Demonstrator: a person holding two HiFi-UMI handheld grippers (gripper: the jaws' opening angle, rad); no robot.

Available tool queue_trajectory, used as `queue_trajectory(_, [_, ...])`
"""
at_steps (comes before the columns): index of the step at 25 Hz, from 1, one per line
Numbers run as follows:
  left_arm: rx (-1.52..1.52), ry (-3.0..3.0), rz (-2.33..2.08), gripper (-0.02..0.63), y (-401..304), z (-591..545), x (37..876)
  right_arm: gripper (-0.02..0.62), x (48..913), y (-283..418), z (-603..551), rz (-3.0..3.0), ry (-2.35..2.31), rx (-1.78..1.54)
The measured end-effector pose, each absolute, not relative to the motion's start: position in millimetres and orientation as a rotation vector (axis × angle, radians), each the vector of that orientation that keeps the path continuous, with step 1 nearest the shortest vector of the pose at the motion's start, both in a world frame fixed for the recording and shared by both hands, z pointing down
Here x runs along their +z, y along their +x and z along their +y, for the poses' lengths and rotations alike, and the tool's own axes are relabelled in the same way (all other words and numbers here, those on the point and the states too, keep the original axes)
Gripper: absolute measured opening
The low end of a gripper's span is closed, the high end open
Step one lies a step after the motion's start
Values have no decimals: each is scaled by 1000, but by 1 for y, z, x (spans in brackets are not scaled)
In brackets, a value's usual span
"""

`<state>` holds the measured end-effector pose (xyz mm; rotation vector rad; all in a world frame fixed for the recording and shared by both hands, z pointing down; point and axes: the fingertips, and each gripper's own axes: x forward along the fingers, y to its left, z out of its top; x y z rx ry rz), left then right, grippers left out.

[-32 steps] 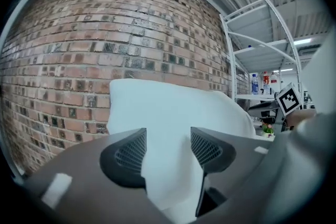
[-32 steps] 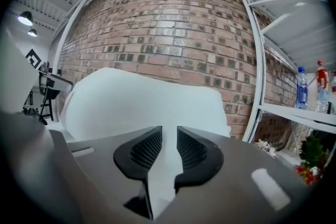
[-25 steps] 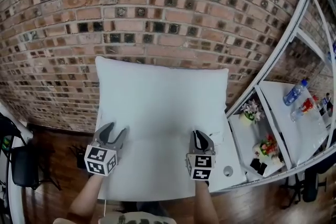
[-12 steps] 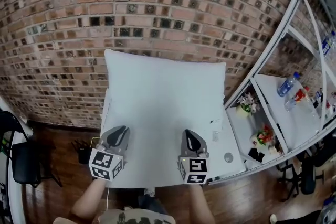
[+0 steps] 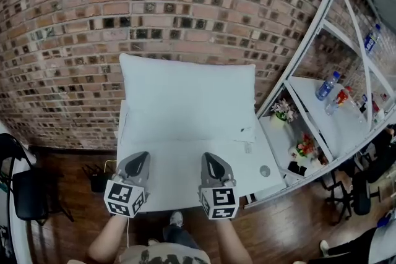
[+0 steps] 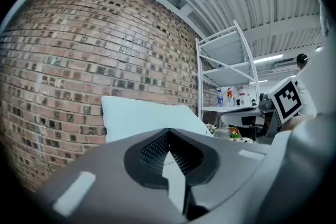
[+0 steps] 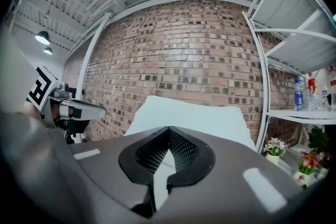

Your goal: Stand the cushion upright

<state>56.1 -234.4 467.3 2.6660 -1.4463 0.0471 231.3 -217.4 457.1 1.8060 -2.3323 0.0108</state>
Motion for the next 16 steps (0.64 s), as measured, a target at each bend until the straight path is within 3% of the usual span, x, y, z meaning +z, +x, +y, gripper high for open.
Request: queue_trajectory(16, [32,2703,-1368,0,83,-206,469,0,459,232,-186,-2344,1814,21])
